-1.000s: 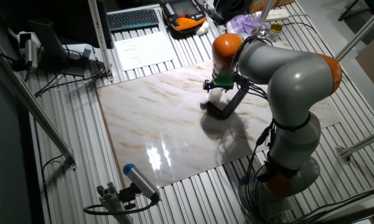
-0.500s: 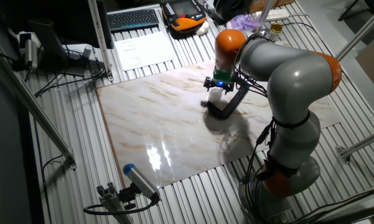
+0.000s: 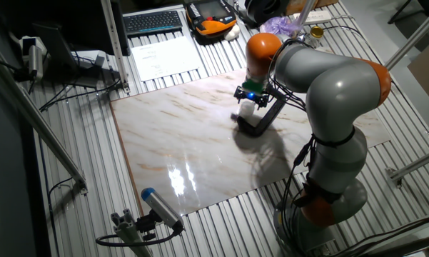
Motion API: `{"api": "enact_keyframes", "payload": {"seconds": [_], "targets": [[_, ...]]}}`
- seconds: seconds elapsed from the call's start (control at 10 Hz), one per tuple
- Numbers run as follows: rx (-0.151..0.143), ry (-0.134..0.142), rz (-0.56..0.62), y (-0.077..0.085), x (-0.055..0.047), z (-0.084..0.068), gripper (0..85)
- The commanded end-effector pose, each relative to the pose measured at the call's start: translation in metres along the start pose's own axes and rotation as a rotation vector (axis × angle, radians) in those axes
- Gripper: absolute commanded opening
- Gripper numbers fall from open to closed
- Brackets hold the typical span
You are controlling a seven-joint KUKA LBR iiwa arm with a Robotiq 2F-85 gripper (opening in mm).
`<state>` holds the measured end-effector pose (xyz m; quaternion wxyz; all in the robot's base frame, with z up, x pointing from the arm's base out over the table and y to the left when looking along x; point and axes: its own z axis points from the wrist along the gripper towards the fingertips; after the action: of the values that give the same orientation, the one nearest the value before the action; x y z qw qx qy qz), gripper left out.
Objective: Unscrew the lid from the jar
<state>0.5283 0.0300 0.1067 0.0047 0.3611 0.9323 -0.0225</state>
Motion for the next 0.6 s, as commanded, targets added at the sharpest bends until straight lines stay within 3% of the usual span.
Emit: {"api": "enact_keyframes", "payload": {"seconds": [0.0,0.5], "targets": [[0.029,0.052,1.34,-0.0003,0.0001,0.0007,68.0],[0.037,0.051,1.327,-0.0009,0.0001,0.0008,68.0]]}}
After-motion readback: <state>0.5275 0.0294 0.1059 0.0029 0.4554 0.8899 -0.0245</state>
